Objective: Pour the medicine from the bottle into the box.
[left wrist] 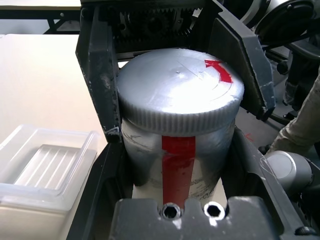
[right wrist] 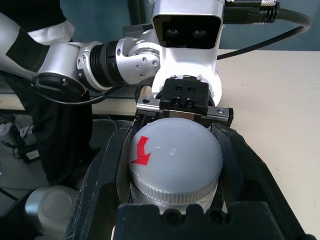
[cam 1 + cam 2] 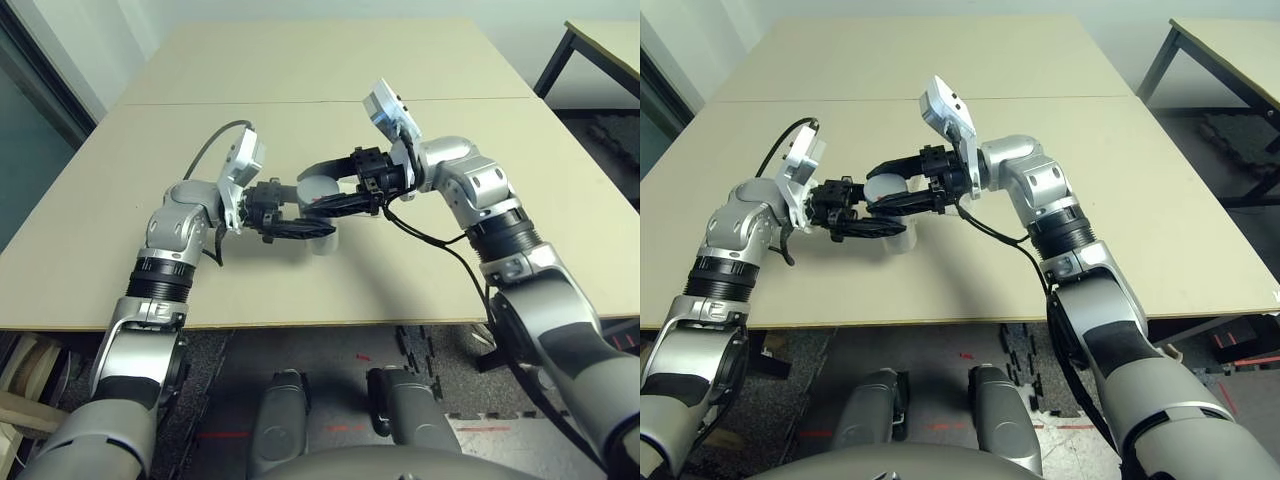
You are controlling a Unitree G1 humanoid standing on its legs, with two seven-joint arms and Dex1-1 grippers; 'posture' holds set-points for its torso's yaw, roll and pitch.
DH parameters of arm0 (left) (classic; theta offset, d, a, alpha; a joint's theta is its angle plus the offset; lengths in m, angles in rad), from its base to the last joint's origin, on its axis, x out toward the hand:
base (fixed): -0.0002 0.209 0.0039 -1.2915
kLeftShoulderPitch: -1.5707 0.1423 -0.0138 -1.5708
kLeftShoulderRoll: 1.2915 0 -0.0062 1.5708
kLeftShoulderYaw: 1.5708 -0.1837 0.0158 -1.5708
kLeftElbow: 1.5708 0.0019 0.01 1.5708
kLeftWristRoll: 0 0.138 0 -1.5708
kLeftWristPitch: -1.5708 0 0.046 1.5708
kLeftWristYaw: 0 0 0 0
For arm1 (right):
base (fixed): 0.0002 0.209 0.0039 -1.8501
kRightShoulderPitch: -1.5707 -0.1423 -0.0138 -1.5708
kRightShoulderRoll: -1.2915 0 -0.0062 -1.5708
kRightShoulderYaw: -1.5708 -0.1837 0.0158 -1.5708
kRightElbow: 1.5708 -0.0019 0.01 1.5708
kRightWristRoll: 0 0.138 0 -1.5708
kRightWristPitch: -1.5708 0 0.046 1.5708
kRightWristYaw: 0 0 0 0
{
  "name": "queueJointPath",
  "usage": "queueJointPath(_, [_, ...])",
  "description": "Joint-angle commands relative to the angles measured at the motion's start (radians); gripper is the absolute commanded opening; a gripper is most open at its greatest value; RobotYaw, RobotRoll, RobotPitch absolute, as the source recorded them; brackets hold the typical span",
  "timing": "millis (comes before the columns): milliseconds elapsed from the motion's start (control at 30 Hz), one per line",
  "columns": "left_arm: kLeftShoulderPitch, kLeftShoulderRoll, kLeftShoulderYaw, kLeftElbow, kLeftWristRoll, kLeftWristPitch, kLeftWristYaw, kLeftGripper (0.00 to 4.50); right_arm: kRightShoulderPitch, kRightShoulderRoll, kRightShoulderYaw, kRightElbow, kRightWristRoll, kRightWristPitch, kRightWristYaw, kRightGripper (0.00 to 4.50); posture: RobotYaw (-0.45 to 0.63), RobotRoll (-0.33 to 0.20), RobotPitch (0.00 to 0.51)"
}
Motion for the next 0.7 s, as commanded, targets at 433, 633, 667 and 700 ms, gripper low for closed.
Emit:
queueJointPath(433, [0.013, 0.020, 0.015, 0.013, -0.034, -0.024, 0.021, 2.55, -0.013, -0.021, -0.010, -0.003, -0.040, 0.004, -0.044, 4.50, 0.03, 0.000, 0.062])
queueJointPath(633, [0.016, 0.017, 0.009, 0.042, -0.014, -0.065, 0.034, 2.55, -0.007, -0.024, -0.013, -0.079, -0.002, 0.091, -0.052, 4.50, 0.03, 0.000, 0.060])
queueJointPath(667, [0.014, 0.018, 0.009, 0.053, -0.011, -0.070, 0.037, 2.55, -0.005, -0.022, -0.013, -0.094, 0.004, 0.105, -0.056, 4.50, 0.02, 0.000, 0.061])
queueJointPath(700, [0.010, 0.018, 0.009, 0.066, -0.008, -0.078, 0.041, 2.55, -0.003, -0.021, -0.012, -0.108, 0.009, 0.115, -0.060, 4.50, 0.02, 0.000, 0.061])
